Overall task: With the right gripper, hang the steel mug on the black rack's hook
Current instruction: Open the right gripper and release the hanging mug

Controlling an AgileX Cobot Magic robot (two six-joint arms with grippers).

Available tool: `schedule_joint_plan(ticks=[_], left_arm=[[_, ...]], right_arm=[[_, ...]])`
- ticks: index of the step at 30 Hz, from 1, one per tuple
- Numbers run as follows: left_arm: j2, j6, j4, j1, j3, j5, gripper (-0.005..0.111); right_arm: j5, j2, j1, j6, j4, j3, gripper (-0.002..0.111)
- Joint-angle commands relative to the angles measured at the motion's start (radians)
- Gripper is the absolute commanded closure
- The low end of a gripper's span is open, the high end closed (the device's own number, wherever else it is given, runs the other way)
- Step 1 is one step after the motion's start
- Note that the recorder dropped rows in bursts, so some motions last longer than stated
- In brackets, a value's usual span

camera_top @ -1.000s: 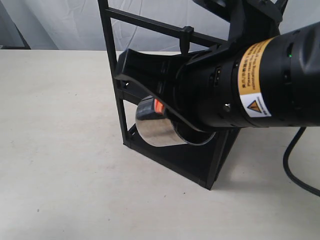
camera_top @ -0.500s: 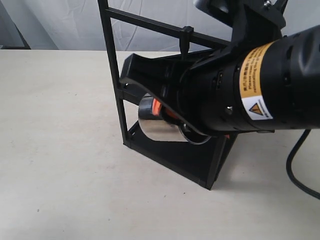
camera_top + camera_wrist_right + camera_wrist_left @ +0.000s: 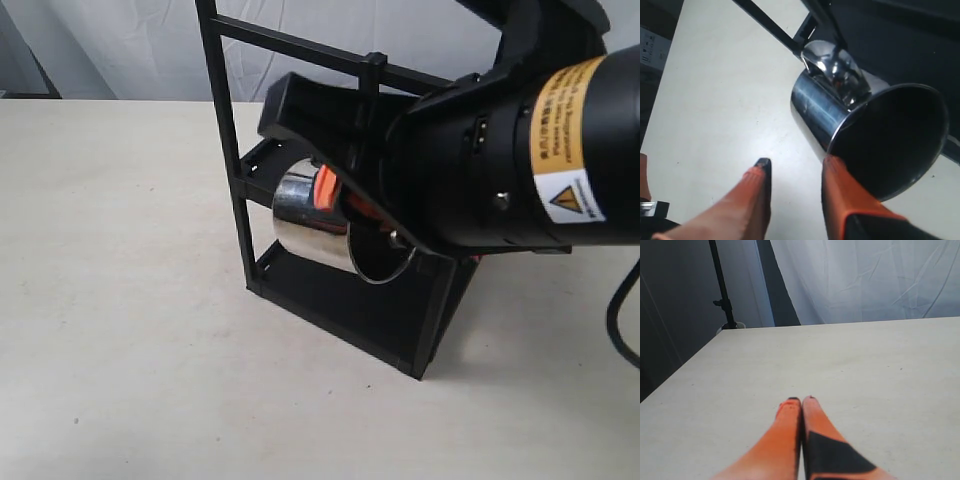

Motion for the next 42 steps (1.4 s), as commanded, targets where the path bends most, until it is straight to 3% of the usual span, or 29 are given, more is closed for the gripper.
schedule_joint_plan(ticks=[1,5,9,16,21,37,42], left_arm=[[-0.005,-0.001,-0.016,0.001,0.000,-0.006,0.105],[-0.005,-0.001,-0.011,0.001,0.000,-0.006,0.105],[-0.005,-0.001,-0.004,0.001,0.000,0.000,0.105],[-0.005,-0.001,-0.004,0.001,0.000,-0.005,0.105],[-0.005,-0.001,-0.004,0.001,0.000,-0.005,0.105],[-0.005,-0.001,-0.004,0.001,0.000,-0.005,0.105],[-0.005,-0.001,-0.004,0.001,0.000,-0.007,0.105]], right_arm=[[0.022,-0.048,0.002,-0.001,-0.031,0.004,0.074],[0.143,-0.091,0.002,-0.007,-0.073,0.004,0.079],[0.186,-0.125,0.002,-0.155,-0.139,0.004,0.109],[0.186,-0.156,0.002,-0.502,-0.254,0.004,0.109],[0.186,-0.156,0.002,-0.520,-0.432,0.004,0.109],[0.074,-0.156,0.002,-0.520,-0.409,0.004,0.109],[0.076,-0.165,0.002,-0.563,-0.491,0.004,0.109]])
